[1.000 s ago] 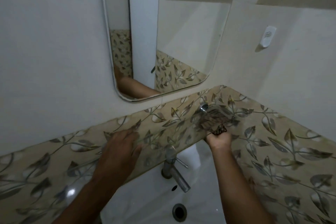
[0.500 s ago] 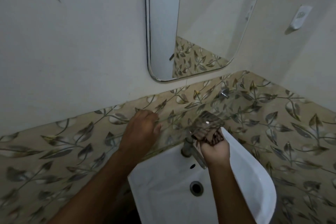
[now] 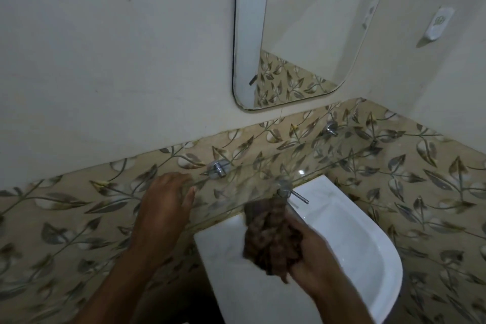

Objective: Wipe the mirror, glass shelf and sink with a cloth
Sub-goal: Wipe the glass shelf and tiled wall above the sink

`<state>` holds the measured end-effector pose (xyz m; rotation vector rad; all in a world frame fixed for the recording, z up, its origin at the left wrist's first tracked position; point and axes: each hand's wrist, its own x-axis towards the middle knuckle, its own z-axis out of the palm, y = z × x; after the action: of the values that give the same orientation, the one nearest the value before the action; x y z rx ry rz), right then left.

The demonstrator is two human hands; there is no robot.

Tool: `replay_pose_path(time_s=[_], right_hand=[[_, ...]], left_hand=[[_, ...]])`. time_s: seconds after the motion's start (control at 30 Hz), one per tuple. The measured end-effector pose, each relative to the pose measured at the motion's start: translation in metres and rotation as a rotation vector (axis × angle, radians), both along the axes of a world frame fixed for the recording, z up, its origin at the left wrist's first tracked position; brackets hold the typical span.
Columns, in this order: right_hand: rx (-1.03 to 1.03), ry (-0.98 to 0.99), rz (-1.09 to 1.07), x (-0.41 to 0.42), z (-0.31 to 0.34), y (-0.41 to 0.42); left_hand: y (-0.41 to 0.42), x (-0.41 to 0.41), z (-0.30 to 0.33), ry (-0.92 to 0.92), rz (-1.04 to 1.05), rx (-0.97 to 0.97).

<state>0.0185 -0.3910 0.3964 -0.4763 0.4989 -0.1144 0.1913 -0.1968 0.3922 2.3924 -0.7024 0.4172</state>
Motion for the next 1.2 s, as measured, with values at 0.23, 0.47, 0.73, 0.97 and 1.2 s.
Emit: replay_pose_path(time_s=[0.23,0.47,0.73,0.97,1.2], right_hand=[[-1.386,0.256,-0.299,0.025,0.051,-0.071],[-2.254,0.607,-0.057,0.107,0.0,-0.066],[-2.347,0.302,0.213,0.109,-0.008,0.09],[-2.452,-0.088,0.257,0.111,-0.024,0.149],[-2.401,-0.347,0.024,0.089,-0.037,0.101]], left_hand=[[0.009,-0.007,-0.003,0.071,0.018,-0.027],[0.006,-0.02,0.002,0.062,0.035,-0.062],[0.029,-0.01,0.0,0.05,0.081,-0.145],[0.051,-0.005,-0.007,0.056,0.184,-0.17],[0.043,-0.013,-0.005,0.071,0.133,-0.207]])
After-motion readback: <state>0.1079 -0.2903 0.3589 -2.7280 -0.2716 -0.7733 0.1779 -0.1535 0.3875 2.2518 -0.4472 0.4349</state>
